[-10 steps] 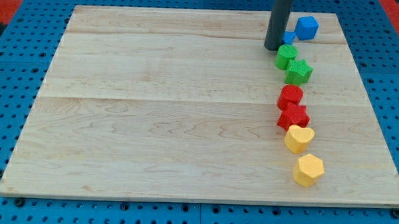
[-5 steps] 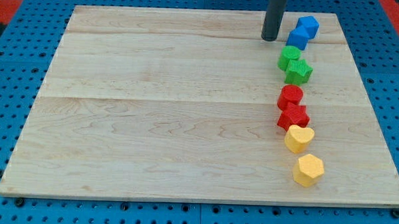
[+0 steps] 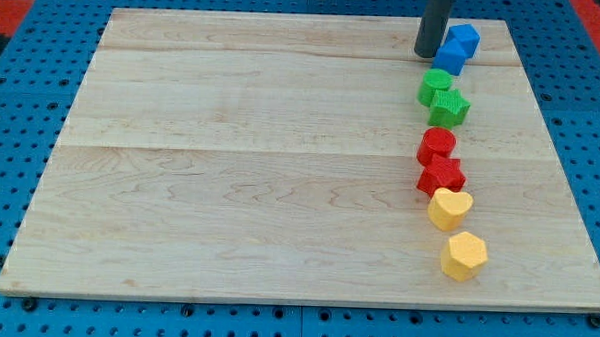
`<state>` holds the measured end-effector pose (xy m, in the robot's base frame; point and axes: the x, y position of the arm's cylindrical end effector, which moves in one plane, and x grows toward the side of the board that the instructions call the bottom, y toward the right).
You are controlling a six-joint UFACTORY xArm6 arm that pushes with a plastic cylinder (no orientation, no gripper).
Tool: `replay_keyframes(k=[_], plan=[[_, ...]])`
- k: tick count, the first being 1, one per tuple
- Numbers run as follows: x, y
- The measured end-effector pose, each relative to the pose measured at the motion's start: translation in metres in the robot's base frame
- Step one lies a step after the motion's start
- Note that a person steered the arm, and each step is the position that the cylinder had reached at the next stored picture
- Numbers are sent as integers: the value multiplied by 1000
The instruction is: Slide the blue triangle to the bottom of the blue cube
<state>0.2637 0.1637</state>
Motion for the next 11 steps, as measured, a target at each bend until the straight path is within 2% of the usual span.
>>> replay_keyframes(k=[11], plan=[[29, 14]])
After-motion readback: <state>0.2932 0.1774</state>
